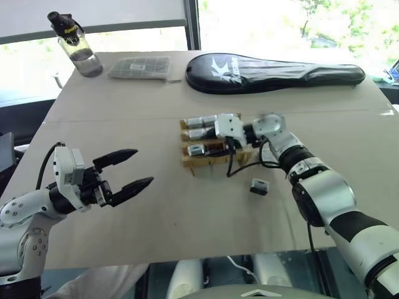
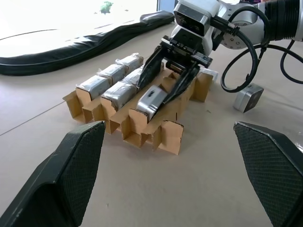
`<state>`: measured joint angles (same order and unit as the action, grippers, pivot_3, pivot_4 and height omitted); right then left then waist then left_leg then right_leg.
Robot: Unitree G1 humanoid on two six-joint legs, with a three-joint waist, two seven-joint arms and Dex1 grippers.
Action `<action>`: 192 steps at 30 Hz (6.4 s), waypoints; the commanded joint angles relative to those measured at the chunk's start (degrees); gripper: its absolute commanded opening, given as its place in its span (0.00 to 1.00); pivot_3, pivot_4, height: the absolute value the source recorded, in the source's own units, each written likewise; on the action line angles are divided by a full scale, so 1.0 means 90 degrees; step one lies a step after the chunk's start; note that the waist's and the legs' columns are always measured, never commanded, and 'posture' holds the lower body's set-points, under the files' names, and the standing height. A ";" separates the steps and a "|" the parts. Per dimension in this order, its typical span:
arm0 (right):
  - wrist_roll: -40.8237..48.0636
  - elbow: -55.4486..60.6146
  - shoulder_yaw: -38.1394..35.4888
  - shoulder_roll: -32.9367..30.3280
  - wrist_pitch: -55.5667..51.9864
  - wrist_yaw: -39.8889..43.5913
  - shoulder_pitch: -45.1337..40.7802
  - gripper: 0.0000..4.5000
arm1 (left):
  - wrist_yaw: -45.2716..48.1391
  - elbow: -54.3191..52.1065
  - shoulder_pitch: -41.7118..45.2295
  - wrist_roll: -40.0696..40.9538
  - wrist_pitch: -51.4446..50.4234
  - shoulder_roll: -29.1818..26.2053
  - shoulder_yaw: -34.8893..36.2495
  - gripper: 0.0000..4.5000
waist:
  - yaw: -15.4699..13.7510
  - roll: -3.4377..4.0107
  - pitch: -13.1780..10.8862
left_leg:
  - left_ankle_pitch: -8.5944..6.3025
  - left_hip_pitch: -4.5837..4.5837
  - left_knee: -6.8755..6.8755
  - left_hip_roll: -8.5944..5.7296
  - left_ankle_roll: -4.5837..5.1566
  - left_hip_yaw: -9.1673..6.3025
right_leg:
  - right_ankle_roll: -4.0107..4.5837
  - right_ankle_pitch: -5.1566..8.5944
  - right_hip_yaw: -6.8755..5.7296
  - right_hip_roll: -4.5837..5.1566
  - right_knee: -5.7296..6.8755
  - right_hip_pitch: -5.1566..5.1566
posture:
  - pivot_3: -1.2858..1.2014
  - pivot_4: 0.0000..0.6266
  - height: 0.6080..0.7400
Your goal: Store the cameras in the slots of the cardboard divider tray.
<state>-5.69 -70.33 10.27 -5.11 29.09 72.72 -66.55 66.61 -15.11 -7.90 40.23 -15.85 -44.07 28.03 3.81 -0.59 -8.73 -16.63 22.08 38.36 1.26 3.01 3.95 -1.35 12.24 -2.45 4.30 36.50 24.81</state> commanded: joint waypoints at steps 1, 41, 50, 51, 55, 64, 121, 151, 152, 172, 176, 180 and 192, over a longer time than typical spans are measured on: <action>0.0206 0.0162 -0.0167 0.0046 0.0057 0.0127 -0.0098 0.04 | 0.0042 -0.0055 0.0019 0.0024 0.0088 -0.0081 0.0113 1.00 | 0.0003 0.0001 0.0000 | 0.0000 0.0000 0.0000 0.0000 0.0000 0.0000 | 0.0000 0.0000 0.0000 0.0000 0.0000 0.0000 | 0.52 0.24 1.00; 0.2699 1.1771 -0.1384 -0.3370 -0.8438 -0.2205 0.6542 0.94 | 0.0572 0.0632 0.0815 -0.0132 0.0085 -0.0290 -0.0560 1.00 | -0.0252 0.0007 -0.0003 | -0.0002 0.0006 0.0007 -0.0003 0.0010 -0.0022 | 0.0025 0.0013 -0.0020 -0.0001 -0.0002 -0.0004 | 0.52 0.24 1.00; 0.2642 1.1498 -0.0818 -0.3628 -0.8321 -0.2670 0.6594 0.94 | 0.0934 0.0857 0.1160 -0.0238 0.0187 -0.0428 -0.0706 1.00 | -0.0349 -0.0012 -0.0004 | 0.0000 0.0007 0.0018 -0.0005 0.0010 -0.0006 | -0.0004 0.0001 -0.0021 -0.0057 -0.0009 -0.0009 | 0.52 0.24 1.00; 0.2658 1.1460 -0.0817 -0.3656 -0.8291 -0.2679 0.6600 0.94 | 0.0970 0.0845 0.1154 -0.0232 0.0196 -0.0438 -0.0695 1.00 | -0.0349 -0.0015 -0.0006 | 0.0000 0.0006 0.0018 -0.0005 0.0010 -0.0002 | -0.0005 0.0001 -0.0021 -0.0059 -0.0009 -0.0009 | 0.52 0.24 1.00; 0.2756 1.1431 -0.0801 -0.3801 -0.8249 -0.2666 0.6657 0.94 | 0.1182 0.0797 0.1126 -0.0152 0.0270 -0.0450 -0.0609 1.00 | -0.0353 -0.0025 -0.0007 | 0.0000 0.0006 0.0022 -0.0004 0.0011 0.0005 | -0.0007 0.0002 -0.0020 -0.0064 -0.0010 -0.0009 | 0.52 0.24 1.00; 0.2918 1.1342 -0.0845 -0.3934 -0.8183 -0.2662 0.6602 0.27 | 0.2246 0.0853 0.1017 -0.0075 0.0469 -0.0717 -0.0730 1.00 | -0.0354 -0.0032 -0.0006 | 0.0000 0.0002 0.0024 0.0004 0.0010 0.0010 | -0.0007 0.0003 -0.0017 -0.0077 -0.0010 -0.0009 | 0.52 0.24 1.00; 0.0530 0.3456 0.1243 -0.1847 -0.2096 0.0226 0.0792 0.15 | 0.1879 0.1863 0.1558 -0.0675 0.1702 -0.0705 -0.0854 1.00 | -0.0319 -0.0047 -0.0020 | -0.0005 0.0065 0.0094 0.0007 0.0018 0.0020 | -0.0006 -0.0003 -0.0019 -0.0070 0.0039 0.0043 | 0.52 0.24 1.00; 0.1884 0.9344 -0.1326 -0.3106 -0.7002 -0.2378 0.4766 0.98 | 0.2120 0.1486 0.2289 -0.0361 0.1114 -0.0577 -0.1403 1.00 | -0.0340 -0.0048 -0.0018 | -0.0003 0.0068 0.0100 0.0010 0.0017 -0.0005 | -0.0006 -0.0003 -0.0047 -0.0072 0.0049 0.0036 | 0.52 0.24 1.00; 0.1879 0.9792 -0.1352 -0.2956 -0.7358 -0.2715 0.5066 0.98 | 0.2132 0.1512 0.2359 -0.0370 0.1104 -0.0557 -0.1456 1.00 | -0.0335 -0.0048 -0.0018 | -0.0003 0.0068 0.0100 0.0012 0.0016 -0.0003 | -0.0006 -0.0003 -0.0043 -0.0074 0.0050 0.0037 | 0.52 0.24 1.00; 0.0339 1.1254 -0.0581 -0.0044 -0.8128 -0.7289 0.7007 0.98 | 0.2641 0.2031 0.3274 -0.0444 0.1052 -0.0530 -0.1926 1.00 | -0.0340 -0.0068 -0.0005 | -0.0002 0.0065 0.0104 0.0006 0.0016 0.0010 | -0.0009 -0.0001 -0.0011 -0.0094 0.0042 0.0039 | 0.52 0.24 1.00; 0.0315 1.1007 -0.0475 0.0170 -0.7946 -0.7509 0.7035 0.98 | 0.2724 0.2054 0.3383 -0.0432 0.0969 -0.0528 -0.1957 1.00 | -0.0335 -0.0068 -0.0005 | -0.0002 0.0063 0.0105 0.0007 0.0016 0.0012 | -0.0009 0.0000 -0.0005 -0.0098 0.0042 0.0039 | 0.52 0.24 1.00; 0.0262 1.0759 -0.0536 0.0302 -0.7689 -0.7731 0.7009 0.98 | 0.2804 0.2144 0.3495 -0.0468 0.0929 -0.0530 -0.1978 1.00 | -0.0334 -0.0068 -0.0005 | -0.0002 0.0063 0.0105 0.0007 0.0016 0.0012 | -0.0009 0.0000 -0.0001 -0.0099 0.0041 0.0039 | 0.52 0.24 1.00; 0.0168 1.0317 -0.0443 0.0310 -0.7240 -0.7844 0.6775 0.43 | 0.2877 0.2316 0.3680 -0.0500 0.0829 -0.0640 -0.2200 1.00 | -0.0336 -0.0069 -0.0005 | -0.0002 0.0063 0.0105 0.0009 0.0016 0.0012 | -0.0009 0.0000 0.0003 -0.0106 0.0041 0.0039 | 0.52 0.24 1.00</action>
<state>-4.03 21.48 6.23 -2.47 -37.33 2.65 -5.17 92.23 5.88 24.11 35.03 -8.18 -48.51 8.07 0.79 -1.21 -8.77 -16.65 22.64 39.31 1.35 3.15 4.06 -1.42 12.24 -2.43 3.34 36.87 25.17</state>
